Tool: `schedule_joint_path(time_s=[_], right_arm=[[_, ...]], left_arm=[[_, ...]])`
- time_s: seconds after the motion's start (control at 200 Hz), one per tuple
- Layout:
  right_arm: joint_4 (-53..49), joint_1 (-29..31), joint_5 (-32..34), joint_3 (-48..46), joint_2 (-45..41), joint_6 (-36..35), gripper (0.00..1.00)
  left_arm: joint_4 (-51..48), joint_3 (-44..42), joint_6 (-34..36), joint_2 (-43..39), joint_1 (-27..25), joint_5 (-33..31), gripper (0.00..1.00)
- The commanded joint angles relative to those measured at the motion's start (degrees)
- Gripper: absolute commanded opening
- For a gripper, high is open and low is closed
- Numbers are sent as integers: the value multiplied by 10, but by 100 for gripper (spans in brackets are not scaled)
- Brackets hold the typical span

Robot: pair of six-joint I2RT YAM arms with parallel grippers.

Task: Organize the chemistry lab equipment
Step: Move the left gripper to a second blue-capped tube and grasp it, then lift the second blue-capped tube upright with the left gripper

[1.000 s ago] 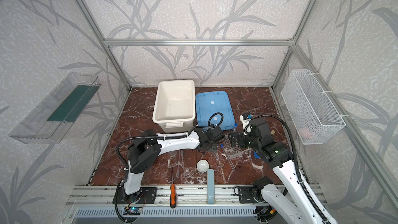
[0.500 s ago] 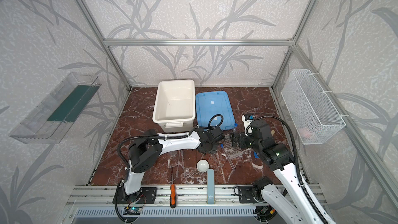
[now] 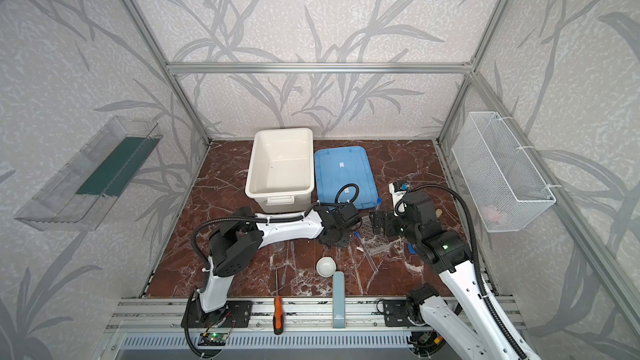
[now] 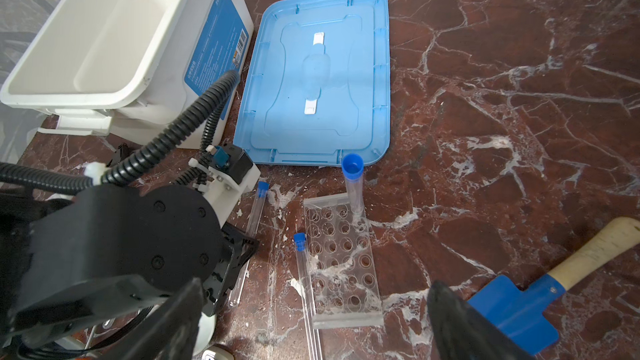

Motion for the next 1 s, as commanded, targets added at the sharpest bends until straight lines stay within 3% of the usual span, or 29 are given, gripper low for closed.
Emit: schedule_joint_path(time_s=[0.0,0.265,0.585,0.865,0.994], right_arm=[[11,-2,0,11,5,-3,99],[12,-3,3,20,11,-8,99],[37,-81,-113,24,4,34,99],[37,-115,-193,55,10,50,99],[41,-116,-225,76,17,42,100]], left_arm=[[-11,4,-10,3,1,-8,25],[40,-17,2,-31,2,-12,20],[103,-52,20,-77,2,-1,20],[228,-135,122,-178,3,-22,20],[347,-207,186,-241,4,-16,19]])
